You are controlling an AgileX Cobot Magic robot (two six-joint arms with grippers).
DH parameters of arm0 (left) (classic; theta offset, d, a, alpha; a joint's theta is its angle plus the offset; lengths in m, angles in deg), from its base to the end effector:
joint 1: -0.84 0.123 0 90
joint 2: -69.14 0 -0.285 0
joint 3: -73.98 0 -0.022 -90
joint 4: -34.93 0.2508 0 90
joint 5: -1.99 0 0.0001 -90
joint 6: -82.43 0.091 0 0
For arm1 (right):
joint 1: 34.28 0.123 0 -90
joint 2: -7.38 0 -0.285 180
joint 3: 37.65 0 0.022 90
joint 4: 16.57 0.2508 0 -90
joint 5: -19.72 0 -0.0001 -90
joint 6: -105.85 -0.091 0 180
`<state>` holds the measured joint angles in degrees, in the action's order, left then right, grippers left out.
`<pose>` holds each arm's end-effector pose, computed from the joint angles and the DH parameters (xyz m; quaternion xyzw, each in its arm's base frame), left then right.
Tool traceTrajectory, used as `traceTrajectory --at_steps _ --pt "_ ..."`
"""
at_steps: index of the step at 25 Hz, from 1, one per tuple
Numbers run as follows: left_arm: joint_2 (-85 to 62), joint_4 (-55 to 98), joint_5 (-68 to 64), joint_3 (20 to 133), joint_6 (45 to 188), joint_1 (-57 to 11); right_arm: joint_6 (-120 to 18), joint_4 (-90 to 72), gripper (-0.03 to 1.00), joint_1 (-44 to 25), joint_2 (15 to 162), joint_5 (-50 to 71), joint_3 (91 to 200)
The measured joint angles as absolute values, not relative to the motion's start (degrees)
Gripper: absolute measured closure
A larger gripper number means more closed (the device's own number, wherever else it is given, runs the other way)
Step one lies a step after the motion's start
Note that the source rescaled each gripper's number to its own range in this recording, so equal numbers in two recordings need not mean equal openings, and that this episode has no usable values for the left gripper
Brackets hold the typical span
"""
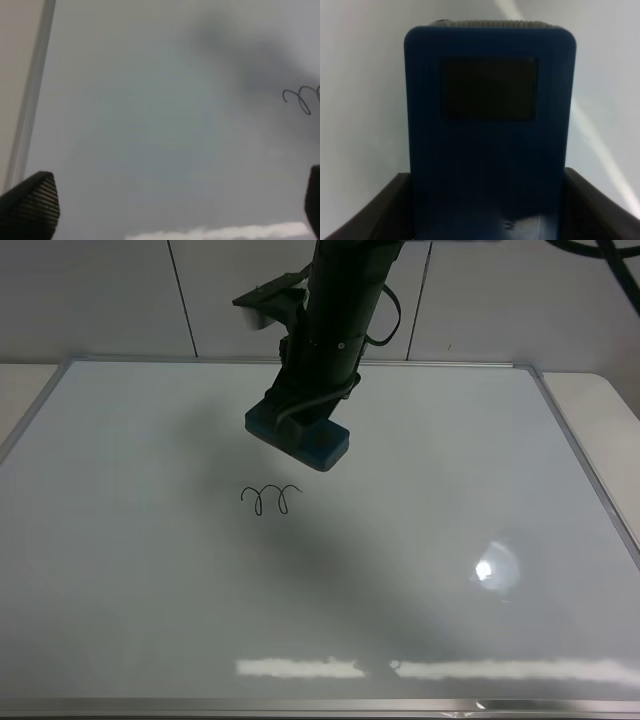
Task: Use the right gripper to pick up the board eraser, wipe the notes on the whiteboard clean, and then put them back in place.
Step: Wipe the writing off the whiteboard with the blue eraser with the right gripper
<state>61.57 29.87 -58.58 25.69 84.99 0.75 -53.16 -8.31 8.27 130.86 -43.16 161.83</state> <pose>-0.0060 -0.0070 0.2792 0.0214 0.8489 -0.0328 0.5270 0.3064 0.2971 0.2336 -0.5002 0.8557 0.0876 0.0993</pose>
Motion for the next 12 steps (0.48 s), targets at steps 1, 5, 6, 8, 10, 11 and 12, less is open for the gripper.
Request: traceTrajectory --at_steps 1,5,6,8,10,11,12 --pt "61.57 29.87 -58.58 25.69 84.99 0.75 -52.95 -8.15 0.97 8.58 131.49 -43.28 162.01" --pt "61.57 29.87 -58.58 25.69 84.99 0.75 -52.62 -8.15 0.97 9.61 134.77 -45.8 163.8" --pt "61.57 29.87 -58.58 25.69 84.99 0.75 -52.56 -8.15 0.97 10.0 135.81 -46.6 164.64" --pt "61.57 29.87 -58.58 25.69 84.99 0.75 -52.56 -8.15 0.97 10.85 137.87 -48.45 166.64" --pt "61.57 29.87 -58.58 25.69 84.99 0.75 -52.56 -8.2 0.97 11.81 140.05 -49.31 169.01" --pt "61.57 29.87 -58.58 25.69 84.99 0.75 -52.51 -8.2 0.97 12.36 140.93 -49.35 170.18" --pt "61.57 29.87 -58.58 25.69 84.99 0.75 -52.51 -8.26 0.97 12.83 141.82 -49.35 171.15"
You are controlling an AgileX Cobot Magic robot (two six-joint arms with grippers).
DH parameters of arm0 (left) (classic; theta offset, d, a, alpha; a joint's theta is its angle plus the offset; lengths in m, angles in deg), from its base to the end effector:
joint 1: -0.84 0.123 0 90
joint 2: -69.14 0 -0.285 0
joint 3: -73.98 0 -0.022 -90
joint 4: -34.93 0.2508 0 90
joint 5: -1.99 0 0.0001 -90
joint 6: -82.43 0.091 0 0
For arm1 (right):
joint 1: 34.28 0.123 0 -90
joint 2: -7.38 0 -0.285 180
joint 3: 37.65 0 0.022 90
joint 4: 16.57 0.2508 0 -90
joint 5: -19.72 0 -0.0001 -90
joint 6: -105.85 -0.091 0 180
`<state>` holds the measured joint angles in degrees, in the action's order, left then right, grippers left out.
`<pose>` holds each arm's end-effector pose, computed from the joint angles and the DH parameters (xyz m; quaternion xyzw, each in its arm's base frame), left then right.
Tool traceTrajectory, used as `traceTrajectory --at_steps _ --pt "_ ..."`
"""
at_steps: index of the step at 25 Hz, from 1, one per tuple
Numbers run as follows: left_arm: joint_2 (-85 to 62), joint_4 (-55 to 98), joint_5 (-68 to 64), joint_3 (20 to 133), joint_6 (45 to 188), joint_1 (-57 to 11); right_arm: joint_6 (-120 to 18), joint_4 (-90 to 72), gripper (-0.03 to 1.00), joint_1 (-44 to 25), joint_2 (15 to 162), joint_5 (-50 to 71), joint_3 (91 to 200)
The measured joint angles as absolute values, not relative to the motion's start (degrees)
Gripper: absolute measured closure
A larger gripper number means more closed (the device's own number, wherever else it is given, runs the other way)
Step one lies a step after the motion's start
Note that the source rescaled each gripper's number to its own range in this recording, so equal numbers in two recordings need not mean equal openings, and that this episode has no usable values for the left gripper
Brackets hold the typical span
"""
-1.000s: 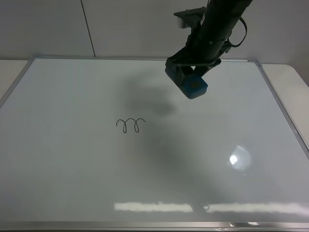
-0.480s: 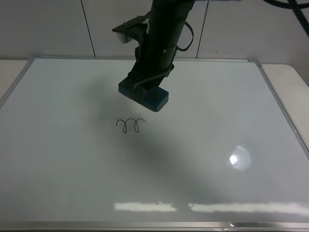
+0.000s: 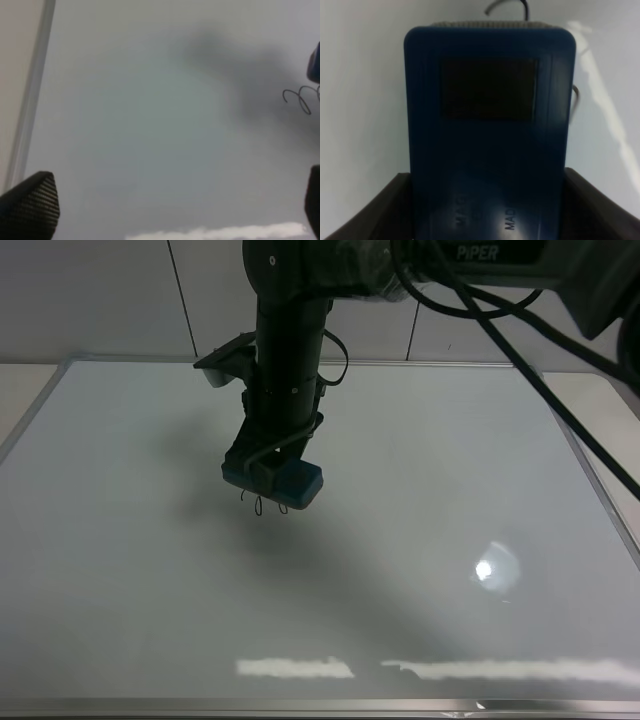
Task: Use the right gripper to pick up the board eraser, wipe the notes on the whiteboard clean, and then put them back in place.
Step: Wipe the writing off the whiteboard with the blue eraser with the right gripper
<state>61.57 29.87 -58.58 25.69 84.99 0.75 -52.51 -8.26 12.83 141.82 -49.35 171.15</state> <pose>-0.0060 -0.0070 0.2792 0.0214 0.8489 -0.0328 0.5270 0.3010 0.3421 0.1903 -0.5438 0.8351 0.0773 0.0297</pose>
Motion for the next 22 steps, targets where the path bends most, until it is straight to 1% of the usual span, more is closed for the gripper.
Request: traceTrajectory --at_steps 6,14,22 --pt "61.57 29.87 -58.58 25.69 84.99 0.75 -52.15 -8.12 0.97 14.89 146.91 -48.8 174.19" --pt "61.57 29.87 -58.58 25.69 84.99 0.75 -52.15 -7.72 0.97 15.29 151.27 -47.67 174.25" --pt "61.57 29.87 -58.58 25.69 84.99 0.75 -52.15 -7.83 0.97 15.29 152.55 -47.88 174.92"
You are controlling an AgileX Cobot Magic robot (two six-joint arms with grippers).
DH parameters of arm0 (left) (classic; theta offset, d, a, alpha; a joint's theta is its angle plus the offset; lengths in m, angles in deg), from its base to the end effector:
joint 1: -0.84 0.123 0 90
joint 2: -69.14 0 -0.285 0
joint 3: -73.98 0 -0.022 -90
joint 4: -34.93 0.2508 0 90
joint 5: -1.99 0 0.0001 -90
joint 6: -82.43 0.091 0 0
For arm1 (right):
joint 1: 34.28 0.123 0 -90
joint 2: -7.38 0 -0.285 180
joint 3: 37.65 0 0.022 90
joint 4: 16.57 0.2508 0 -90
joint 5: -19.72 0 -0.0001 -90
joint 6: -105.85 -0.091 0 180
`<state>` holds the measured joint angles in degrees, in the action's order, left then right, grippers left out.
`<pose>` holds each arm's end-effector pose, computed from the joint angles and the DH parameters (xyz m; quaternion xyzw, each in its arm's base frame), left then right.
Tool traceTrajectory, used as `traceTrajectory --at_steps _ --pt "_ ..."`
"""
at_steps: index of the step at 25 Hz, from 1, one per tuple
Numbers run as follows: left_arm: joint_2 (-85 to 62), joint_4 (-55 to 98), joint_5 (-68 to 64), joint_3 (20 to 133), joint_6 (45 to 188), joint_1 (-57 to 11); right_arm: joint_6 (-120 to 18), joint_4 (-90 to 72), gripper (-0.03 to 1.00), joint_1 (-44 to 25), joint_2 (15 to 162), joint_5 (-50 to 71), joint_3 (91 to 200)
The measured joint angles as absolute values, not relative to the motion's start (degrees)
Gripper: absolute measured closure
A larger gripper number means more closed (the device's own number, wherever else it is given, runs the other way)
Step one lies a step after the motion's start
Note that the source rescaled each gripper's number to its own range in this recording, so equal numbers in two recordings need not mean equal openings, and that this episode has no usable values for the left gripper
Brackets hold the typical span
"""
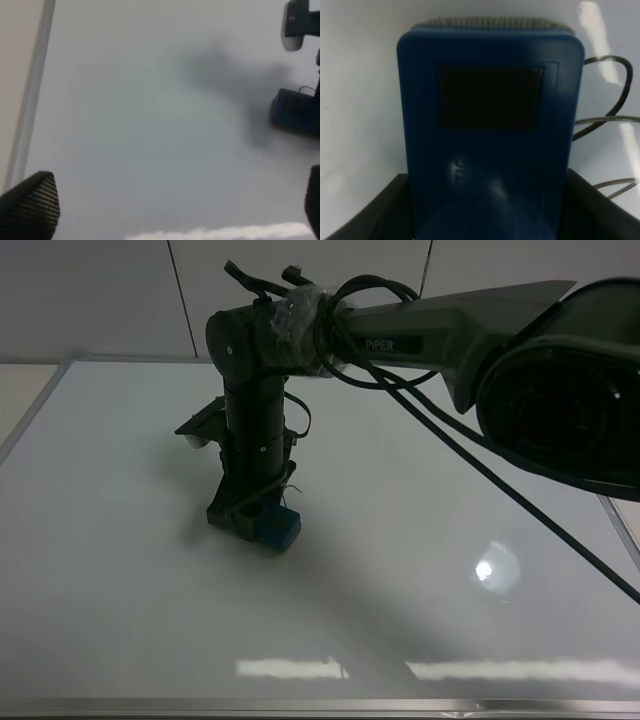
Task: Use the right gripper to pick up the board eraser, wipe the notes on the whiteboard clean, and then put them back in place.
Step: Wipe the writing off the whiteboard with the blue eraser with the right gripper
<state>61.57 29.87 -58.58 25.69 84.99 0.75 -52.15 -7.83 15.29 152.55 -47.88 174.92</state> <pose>-0.0060 -0.0070 0.2792 0.0214 0.8489 -0.0328 0.5270 0.2976 0.3690 0.1196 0.5594 -0.8259 -0.0680 0.0185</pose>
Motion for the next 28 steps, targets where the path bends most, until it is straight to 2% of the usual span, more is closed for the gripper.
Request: traceTrajectory --at_steps 9,22,28 --pt "61.57 29.87 -58.58 25.69 84.99 0.75 -52.15 -6.54 0.97 13.98 152.61 -47.88 174.92" --pt "61.57 29.87 -58.58 25.69 84.99 0.75 -52.81 -5.45 0.97 1.91 152.61 -46.79 175.39" --pt "61.57 29.87 -58.58 25.69 84.99 0.75 -53.18 -6.03 0.97 0.32 152.61 -47.06 175.44"
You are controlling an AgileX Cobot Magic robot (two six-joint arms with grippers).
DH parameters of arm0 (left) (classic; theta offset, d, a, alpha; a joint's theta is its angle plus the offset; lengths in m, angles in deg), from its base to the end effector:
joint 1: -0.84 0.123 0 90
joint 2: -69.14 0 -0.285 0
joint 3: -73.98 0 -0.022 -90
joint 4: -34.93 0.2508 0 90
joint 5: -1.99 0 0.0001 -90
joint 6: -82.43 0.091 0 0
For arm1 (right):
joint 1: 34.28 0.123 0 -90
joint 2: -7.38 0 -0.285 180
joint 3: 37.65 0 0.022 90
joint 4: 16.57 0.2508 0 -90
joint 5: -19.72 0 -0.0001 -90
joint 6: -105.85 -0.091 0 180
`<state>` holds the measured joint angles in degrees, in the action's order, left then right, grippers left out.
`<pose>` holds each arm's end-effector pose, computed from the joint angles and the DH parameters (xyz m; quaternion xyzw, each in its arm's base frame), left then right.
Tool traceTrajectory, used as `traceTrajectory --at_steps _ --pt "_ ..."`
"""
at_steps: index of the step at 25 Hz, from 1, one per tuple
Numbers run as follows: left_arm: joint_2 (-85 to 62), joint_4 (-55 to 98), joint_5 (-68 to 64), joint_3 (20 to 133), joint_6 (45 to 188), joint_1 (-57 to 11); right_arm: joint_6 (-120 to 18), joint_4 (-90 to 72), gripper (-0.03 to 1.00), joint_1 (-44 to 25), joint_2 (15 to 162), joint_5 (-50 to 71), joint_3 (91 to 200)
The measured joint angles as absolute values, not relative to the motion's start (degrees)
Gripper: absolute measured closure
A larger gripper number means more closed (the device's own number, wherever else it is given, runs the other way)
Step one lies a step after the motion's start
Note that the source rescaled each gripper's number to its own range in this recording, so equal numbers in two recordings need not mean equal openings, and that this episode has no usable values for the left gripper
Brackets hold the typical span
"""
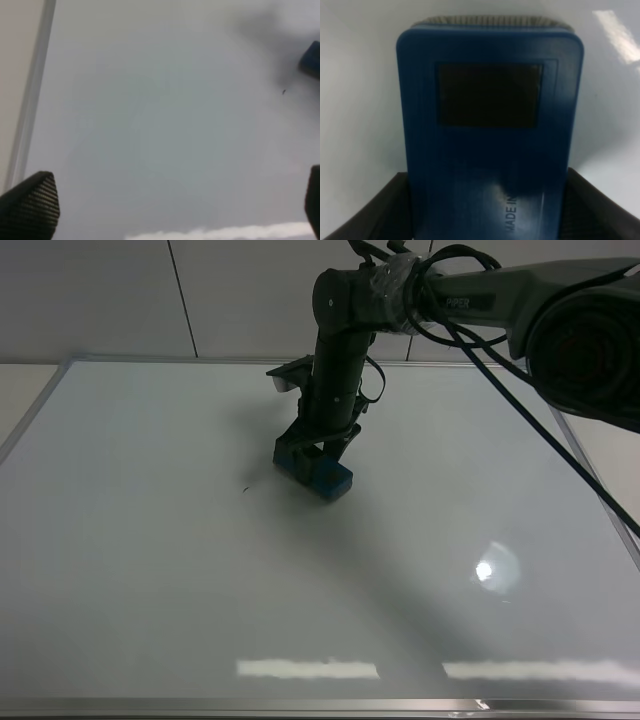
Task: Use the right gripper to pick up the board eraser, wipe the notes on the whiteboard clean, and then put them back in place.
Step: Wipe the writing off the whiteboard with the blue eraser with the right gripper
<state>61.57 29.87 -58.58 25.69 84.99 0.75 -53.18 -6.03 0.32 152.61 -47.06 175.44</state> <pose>-0.0060 -0.0070 0.2792 0.0214 0.8489 -0.0328 0.5270 0.3838 0.2834 0.1217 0.4328 -0.8974 -0.0853 0.0007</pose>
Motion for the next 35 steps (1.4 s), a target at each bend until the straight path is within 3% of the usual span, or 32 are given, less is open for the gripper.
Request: traceTrajectory --at_steps 8,25,35 --pt "61.57 29.87 -58.58 25.69 84.99 0.75 -53.89 -11.03 0.97 3.66 152.74 -47.82 177.15" --pt "61.57 29.87 -58.58 25.69 84.99 0.75 -51.08 -12.15 0.97 20.82 154.15 -47.39 178.58" --pt "61.57 29.87 -58.58 25.69 84.99 0.75 -50.78 -10.86 0.97 22.28 154.26 -48.4 178.58"
